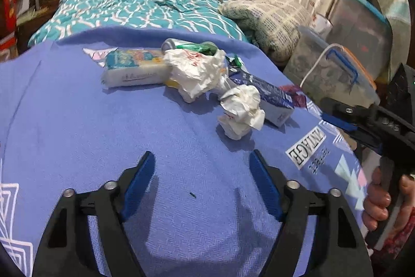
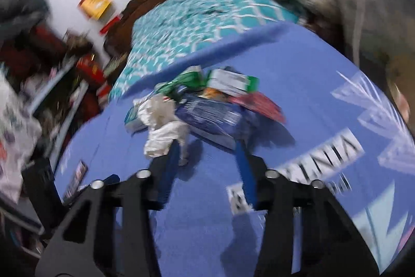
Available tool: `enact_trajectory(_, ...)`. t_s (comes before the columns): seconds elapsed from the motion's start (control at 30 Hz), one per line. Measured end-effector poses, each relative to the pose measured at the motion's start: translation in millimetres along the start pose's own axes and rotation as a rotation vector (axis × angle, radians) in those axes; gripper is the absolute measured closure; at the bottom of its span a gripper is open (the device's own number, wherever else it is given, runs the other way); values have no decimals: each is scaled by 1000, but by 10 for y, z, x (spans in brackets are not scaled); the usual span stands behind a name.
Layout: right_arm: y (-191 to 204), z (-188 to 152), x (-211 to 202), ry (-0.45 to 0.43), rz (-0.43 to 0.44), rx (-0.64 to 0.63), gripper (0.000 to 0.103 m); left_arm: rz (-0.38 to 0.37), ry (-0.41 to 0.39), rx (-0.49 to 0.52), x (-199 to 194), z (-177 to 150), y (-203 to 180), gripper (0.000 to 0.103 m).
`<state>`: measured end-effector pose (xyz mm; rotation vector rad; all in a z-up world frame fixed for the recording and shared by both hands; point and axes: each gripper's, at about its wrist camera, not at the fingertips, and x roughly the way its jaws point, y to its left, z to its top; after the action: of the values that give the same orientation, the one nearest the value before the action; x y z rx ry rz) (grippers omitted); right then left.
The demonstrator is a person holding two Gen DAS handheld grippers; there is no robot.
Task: Collect trash
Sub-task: 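Grasp a crumpled tissue with the left tool while the right tool grasps a red wrapper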
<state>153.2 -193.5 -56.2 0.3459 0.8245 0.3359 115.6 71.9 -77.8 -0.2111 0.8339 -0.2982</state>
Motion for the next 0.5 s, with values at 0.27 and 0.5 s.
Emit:
enact_trajectory(0.27, 221, 318, 509, 78, 13, -97, 63, -42, -2, -10, -15, 3, -3, 39)
enact_trajectory(0.5, -217, 580, 768, 147, -45, -62, 61, -59, 38, 24, 2, 87, -192, 25)
